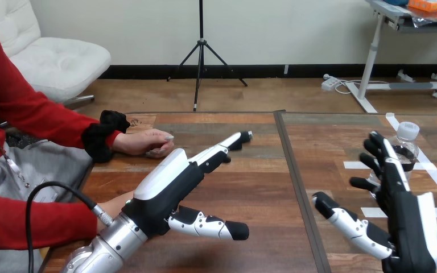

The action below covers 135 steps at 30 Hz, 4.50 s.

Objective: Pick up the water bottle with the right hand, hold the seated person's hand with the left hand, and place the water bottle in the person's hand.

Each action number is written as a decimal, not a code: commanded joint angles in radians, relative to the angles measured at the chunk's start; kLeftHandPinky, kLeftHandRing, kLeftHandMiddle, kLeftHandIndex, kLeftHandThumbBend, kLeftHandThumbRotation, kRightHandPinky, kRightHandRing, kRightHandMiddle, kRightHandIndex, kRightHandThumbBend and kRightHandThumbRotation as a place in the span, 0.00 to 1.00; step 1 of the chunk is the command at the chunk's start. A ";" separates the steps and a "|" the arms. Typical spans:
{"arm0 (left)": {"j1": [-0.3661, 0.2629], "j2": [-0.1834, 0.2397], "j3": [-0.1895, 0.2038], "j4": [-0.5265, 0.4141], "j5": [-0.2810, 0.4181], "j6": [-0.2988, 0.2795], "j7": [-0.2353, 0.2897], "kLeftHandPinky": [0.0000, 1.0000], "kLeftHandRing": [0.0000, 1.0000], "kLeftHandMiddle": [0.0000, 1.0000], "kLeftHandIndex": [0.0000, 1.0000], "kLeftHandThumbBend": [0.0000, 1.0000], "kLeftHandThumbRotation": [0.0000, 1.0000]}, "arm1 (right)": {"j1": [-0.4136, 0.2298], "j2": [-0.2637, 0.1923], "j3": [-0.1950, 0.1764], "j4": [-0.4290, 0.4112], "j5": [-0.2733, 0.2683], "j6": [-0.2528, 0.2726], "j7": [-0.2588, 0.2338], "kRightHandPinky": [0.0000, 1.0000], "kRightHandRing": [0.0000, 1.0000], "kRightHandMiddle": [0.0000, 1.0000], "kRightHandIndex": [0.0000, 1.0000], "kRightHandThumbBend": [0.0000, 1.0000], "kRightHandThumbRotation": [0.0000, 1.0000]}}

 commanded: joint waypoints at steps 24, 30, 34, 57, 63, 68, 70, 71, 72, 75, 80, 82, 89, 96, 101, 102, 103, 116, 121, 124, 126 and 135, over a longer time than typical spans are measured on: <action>0.019 0.015 0.053 -0.066 -0.025 0.056 -0.040 0.59 0.70 0.78 0.85 1.00 0.75 | 0.021 0.009 -0.105 -0.024 -0.010 -0.099 -0.098 0.72 0.89 0.92 0.93 1.00 0.52; 0.020 0.013 0.054 -0.055 -0.009 0.050 -0.027 0.60 0.71 0.79 0.85 1.00 0.76 | 0.024 0.005 -0.123 -0.012 0.003 -0.115 -0.100 0.72 0.89 0.92 0.93 1.00 0.53; 0.022 0.010 0.054 -0.047 0.005 0.044 -0.011 0.60 0.71 0.79 0.84 1.00 0.76 | 0.021 0.004 -0.139 0.007 0.001 -0.135 -0.110 0.72 0.89 0.92 0.93 1.00 0.53; 0.026 0.019 0.067 -0.046 -0.007 0.029 -0.024 0.62 0.73 0.80 0.85 1.00 0.79 | -0.028 -0.003 -0.202 0.095 0.020 -0.101 -0.153 0.70 0.89 0.92 0.93 1.00 0.55; 0.032 0.024 0.070 -0.053 -0.013 0.028 -0.035 0.62 0.74 0.81 0.86 1.00 0.79 | -0.055 -0.009 -0.215 0.141 0.044 -0.089 -0.150 0.70 0.91 0.92 0.94 1.00 0.56; 0.037 0.027 0.074 -0.058 -0.017 0.021 -0.041 0.63 0.74 0.82 0.87 1.00 0.79 | -0.078 -0.028 -0.226 0.171 0.046 -0.061 -0.145 0.71 0.92 0.93 0.95 1.00 0.56; 0.038 0.030 0.076 -0.059 -0.018 0.017 -0.043 0.63 0.74 0.82 0.87 1.00 0.79 | -0.088 -0.034 -0.230 0.182 0.047 -0.051 -0.142 0.71 0.92 0.93 0.95 1.00 0.57; 0.038 0.031 0.076 -0.058 -0.018 0.015 -0.043 0.63 0.74 0.82 0.87 1.00 0.79 | -0.092 -0.036 -0.232 0.187 0.048 -0.046 -0.141 0.72 0.92 0.93 0.95 1.00 0.57; 0.038 0.032 0.077 -0.058 -0.019 0.013 -0.044 0.63 0.75 0.83 0.87 1.00 0.80 | -0.095 -0.037 -0.233 0.190 0.048 -0.042 -0.140 0.72 0.92 0.93 0.95 1.00 0.57; 0.040 0.038 0.079 -0.063 -0.022 0.012 -0.053 0.64 0.76 0.83 0.88 1.00 0.80 | -0.112 -0.047 -0.238 0.209 0.051 -0.033 -0.137 0.72 0.92 0.94 0.96 1.00 0.58; 0.044 0.041 0.085 -0.067 -0.049 0.012 -0.074 0.65 0.78 0.85 0.89 1.00 0.81 | -0.145 -0.061 -0.243 0.241 0.077 -0.016 -0.116 0.72 0.93 0.94 0.97 1.00 0.57; 0.047 0.043 0.088 -0.073 -0.059 0.016 -0.084 0.66 0.79 0.86 0.90 1.00 0.81 | -0.158 -0.067 -0.245 0.255 0.081 -0.009 -0.113 0.73 0.93 0.94 0.97 1.00 0.56; 0.058 0.056 0.097 -0.097 -0.078 0.040 -0.109 0.69 0.82 0.89 0.92 1.00 0.82 | -0.201 -0.090 -0.244 0.305 0.073 0.011 -0.118 0.71 0.93 0.94 0.97 1.00 0.56; 0.064 0.063 0.107 -0.103 -0.096 0.041 -0.130 0.69 0.83 0.89 0.92 1.00 0.82 | -0.234 -0.102 -0.236 0.337 0.074 0.032 -0.117 0.71 0.93 0.95 0.99 1.00 0.56; 0.067 0.067 0.116 -0.115 -0.103 0.046 -0.145 0.69 0.82 0.89 0.92 1.00 0.82 | -0.254 -0.109 -0.231 0.347 0.075 0.059 -0.111 0.71 0.94 0.96 1.00 1.00 0.56; 0.068 0.067 0.118 -0.116 -0.103 0.047 -0.146 0.69 0.82 0.89 0.92 1.00 0.82 | -0.256 -0.110 -0.230 0.349 0.074 0.060 -0.111 0.72 0.95 0.96 1.00 1.00 0.56; 0.067 0.067 0.120 -0.115 -0.104 0.044 -0.145 0.69 0.82 0.89 0.92 1.00 0.82 | -0.261 -0.112 -0.229 0.354 0.067 0.064 -0.115 0.72 0.95 0.96 1.00 1.00 0.56; 0.048 0.070 0.135 -0.076 -0.075 -0.002 -0.120 0.68 0.81 0.89 0.92 1.00 0.84 | -0.300 -0.117 -0.213 0.370 0.056 0.113 -0.108 0.78 0.97 0.98 1.00 1.00 0.55; 0.042 0.069 0.139 -0.063 -0.066 -0.015 -0.111 0.68 0.81 0.89 0.92 1.00 0.86 | -0.316 -0.125 -0.205 0.379 0.035 0.136 -0.115 0.80 0.98 1.00 1.00 1.00 0.56; 0.041 0.068 0.139 -0.060 -0.069 -0.017 -0.116 0.68 0.81 0.89 0.92 1.00 0.86 | -0.325 -0.128 -0.201 0.379 0.021 0.159 -0.119 0.81 0.99 1.00 1.00 1.00 0.57; 0.042 0.067 0.140 -0.063 -0.068 -0.016 -0.117 0.68 0.81 0.89 0.92 1.00 0.86 | -0.330 -0.131 -0.198 0.379 0.011 0.174 -0.123 0.83 0.99 1.00 1.00 1.00 0.58; 0.052 0.061 0.139 -0.078 -0.082 -0.006 -0.130 0.67 0.81 0.89 0.92 1.00 0.86 | -0.372 -0.148 -0.190 0.423 -0.012 0.209 -0.131 0.90 1.00 1.00 1.00 1.00 0.60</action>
